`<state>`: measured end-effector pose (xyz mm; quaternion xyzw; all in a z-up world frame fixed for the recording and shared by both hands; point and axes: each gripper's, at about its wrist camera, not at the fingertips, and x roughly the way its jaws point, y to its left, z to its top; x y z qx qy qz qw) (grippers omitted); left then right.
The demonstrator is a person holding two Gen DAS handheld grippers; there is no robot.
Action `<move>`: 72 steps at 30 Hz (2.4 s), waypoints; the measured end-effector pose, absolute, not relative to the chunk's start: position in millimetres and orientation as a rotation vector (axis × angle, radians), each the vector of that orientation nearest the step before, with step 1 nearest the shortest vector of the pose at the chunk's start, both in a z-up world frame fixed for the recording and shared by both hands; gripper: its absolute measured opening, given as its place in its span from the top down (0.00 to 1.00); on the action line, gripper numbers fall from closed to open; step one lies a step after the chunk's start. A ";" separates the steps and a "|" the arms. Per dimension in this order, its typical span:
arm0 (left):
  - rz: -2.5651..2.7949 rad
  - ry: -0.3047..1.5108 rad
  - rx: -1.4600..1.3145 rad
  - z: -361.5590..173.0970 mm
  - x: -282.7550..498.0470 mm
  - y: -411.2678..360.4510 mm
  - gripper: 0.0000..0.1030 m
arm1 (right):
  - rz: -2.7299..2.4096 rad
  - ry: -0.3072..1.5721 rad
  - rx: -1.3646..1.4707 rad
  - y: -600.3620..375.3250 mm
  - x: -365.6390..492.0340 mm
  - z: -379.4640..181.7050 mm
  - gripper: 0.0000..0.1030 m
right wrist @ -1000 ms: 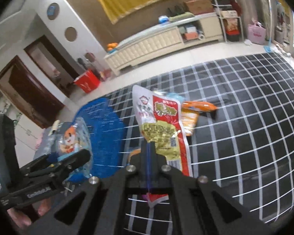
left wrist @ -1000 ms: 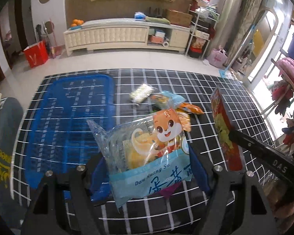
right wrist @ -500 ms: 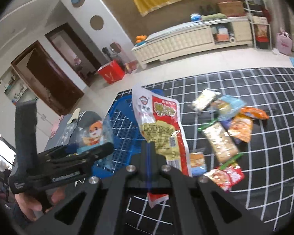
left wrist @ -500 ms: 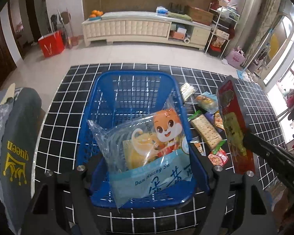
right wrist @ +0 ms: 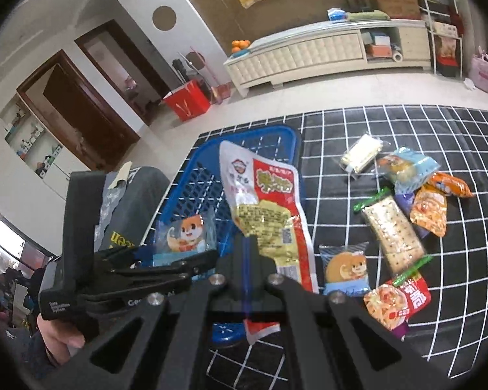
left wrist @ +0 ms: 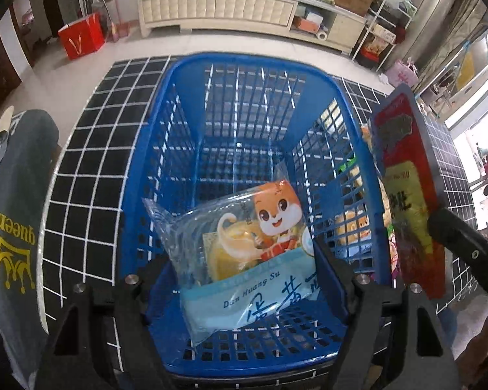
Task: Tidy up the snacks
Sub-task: 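Carry the bread bag into the blue basket with the left tool while the right tool carries the sausage pack, then release the bread bag and sausage pack into the basket with both tools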
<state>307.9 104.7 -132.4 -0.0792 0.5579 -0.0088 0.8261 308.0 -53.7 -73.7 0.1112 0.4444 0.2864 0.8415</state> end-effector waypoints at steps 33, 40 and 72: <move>0.128 0.917 -0.107 -60.0 267.9 133.2 0.05 | 0.610 0.880 0.116 -29.7 305.4 -44.3 0.99; 0.220 0.894 -0.166 -55.1 277.3 170.6 0.05 | 0.645 0.879 0.002 2.9 330.7 -47.9 0.99; 0.159 0.898 -0.131 -51.6 251.7 136.8 0.00 | 0.544 0.915 -0.164 -14.2 318.8 -47.8 0.30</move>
